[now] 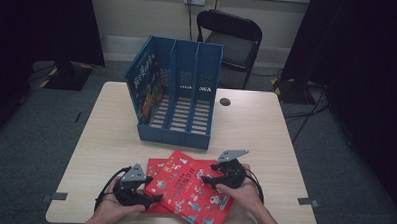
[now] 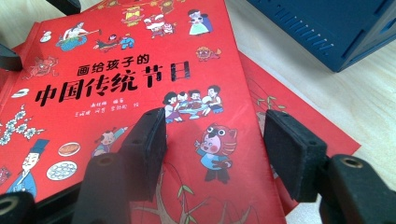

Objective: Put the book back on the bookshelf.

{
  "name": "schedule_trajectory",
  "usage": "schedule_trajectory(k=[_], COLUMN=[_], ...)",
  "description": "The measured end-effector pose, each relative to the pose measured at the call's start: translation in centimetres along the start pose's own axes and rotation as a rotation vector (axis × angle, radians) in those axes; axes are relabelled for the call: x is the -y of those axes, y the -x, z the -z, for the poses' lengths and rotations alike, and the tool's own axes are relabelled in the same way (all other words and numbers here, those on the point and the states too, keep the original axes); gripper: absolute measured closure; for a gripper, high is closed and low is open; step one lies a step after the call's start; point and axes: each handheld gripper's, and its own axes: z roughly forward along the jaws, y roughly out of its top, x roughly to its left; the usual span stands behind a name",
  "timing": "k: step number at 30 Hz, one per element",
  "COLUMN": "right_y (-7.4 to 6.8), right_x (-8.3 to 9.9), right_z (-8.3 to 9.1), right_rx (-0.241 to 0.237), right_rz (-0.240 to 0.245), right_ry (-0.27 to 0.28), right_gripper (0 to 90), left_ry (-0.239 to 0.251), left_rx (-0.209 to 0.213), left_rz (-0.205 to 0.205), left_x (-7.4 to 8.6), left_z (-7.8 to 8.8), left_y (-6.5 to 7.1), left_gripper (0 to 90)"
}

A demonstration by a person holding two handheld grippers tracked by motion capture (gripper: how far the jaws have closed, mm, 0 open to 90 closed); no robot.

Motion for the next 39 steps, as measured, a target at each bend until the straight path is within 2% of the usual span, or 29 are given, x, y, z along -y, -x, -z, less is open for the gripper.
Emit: schedule_trajectory(k=[9, 18, 27, 39], right_y=[0.0, 0.3, 0.7, 0.7], right_x=[0.0, 0.9, 1.7, 1.9], right_z=[0.2, 1.1, 2.0, 2.4], right_rx=[0.013, 0.025, 0.028, 0.052], right_rz=[-0.004, -0.029, -0.052, -0.058], right_ry=[-0.013, -0.008, -0.008, -0.011], right_gripper=[40.3, 40.3, 40.2, 40.0], left_ry=[-0.002, -0.001, 0.007, 0.028], left_rx=[0.001, -0.012, -0.062, -0.074], left_rz=[0.01, 0.031, 0.024, 0.026], left_x=[-0.4, -1.3, -2.5, -2.9], left_z=[-0.3, -0.9, -1.8, -2.4], left_y=[-0.4, -1.3, -1.9, -2.3], left_gripper=[25.7, 30.4, 33.2, 33.1])
